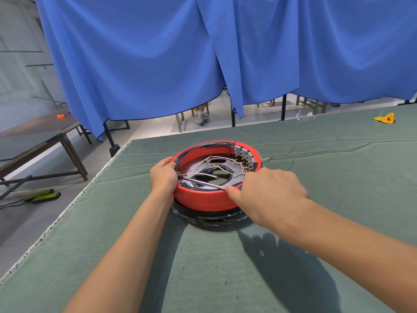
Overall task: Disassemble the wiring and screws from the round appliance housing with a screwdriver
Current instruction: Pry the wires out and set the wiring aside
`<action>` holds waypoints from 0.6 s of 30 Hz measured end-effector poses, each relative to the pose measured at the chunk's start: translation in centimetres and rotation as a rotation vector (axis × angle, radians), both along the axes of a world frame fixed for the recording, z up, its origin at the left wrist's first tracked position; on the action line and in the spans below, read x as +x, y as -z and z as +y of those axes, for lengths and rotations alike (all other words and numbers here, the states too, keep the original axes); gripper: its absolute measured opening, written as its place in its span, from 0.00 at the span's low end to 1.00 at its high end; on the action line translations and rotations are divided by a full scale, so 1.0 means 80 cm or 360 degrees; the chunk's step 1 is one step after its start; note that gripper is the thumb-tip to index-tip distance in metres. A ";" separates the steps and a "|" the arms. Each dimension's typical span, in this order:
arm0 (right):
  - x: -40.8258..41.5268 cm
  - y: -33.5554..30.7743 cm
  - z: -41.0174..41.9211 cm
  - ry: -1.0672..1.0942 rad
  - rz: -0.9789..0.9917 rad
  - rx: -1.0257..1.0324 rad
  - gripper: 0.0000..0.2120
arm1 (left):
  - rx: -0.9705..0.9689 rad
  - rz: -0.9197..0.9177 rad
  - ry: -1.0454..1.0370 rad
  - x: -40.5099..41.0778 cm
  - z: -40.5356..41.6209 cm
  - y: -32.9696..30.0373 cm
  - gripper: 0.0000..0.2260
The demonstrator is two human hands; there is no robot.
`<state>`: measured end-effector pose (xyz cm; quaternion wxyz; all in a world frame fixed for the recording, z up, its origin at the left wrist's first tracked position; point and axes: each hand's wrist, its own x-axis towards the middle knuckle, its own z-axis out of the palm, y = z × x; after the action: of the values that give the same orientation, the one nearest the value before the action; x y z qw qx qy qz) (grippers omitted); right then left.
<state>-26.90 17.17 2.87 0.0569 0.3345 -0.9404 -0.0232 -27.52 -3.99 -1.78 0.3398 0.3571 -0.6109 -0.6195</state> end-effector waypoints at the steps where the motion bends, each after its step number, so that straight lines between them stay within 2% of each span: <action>1: 0.000 0.000 0.000 -0.0015 0.0002 0.0025 0.22 | 0.0000 -0.0007 0.0000 0.000 0.000 0.000 0.12; 9: 0.002 -0.001 0.001 -0.0026 -0.0035 0.0042 0.20 | 0.0003 -0.0032 -0.0026 0.001 0.001 -0.001 0.12; 18: -0.002 0.000 0.008 -0.0014 -0.0012 -0.0097 0.25 | -0.0022 -0.0038 -0.0023 0.001 -0.001 0.000 0.11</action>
<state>-27.08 17.79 2.87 0.0635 0.3369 -0.9394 0.0070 -27.41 -4.04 -1.79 0.3395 0.3664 -0.6166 -0.6085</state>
